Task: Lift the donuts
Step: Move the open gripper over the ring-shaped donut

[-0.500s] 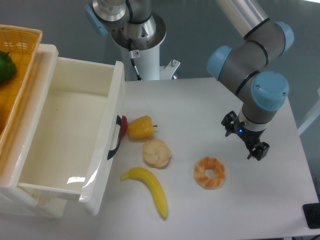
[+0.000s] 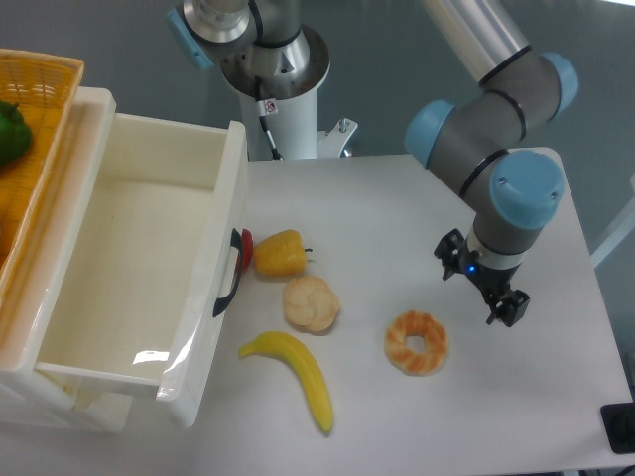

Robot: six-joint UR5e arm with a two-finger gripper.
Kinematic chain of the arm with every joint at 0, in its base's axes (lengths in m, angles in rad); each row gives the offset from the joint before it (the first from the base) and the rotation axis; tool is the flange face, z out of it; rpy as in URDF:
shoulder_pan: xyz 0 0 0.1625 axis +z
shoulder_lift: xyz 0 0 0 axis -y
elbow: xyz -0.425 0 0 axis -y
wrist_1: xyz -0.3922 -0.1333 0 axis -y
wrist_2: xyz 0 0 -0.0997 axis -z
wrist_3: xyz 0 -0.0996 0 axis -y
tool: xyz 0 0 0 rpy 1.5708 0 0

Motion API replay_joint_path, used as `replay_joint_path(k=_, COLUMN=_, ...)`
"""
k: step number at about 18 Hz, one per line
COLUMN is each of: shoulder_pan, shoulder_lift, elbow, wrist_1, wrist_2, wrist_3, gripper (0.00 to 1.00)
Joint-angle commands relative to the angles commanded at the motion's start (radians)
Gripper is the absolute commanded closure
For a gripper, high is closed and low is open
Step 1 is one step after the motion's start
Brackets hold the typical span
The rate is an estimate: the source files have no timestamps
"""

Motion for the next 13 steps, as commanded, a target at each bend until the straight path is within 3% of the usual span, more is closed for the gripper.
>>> replay_joint_path(k=4, shoulder_pan=0.006, shoulder_lift=0.003, elbow=-0.026, wrist_1=0.003, wrist_2=-0.032, wrist_3=-0.037, gripper=0.00)
replay_joint_path(k=10, shoulder_pan=0.000, shoulder_lift=-0.015, elbow=-0.029, wrist_1=0.000, wrist_2=-0.072, wrist_3=-0.196, gripper=0.00)
replay_joint_path(k=13, shoulder_pan=-0.002, shoulder_lift=-0.052, elbow=-0.012, wrist_1=0.006, wrist_2=-0.115, wrist_3=-0.357, gripper=0.00)
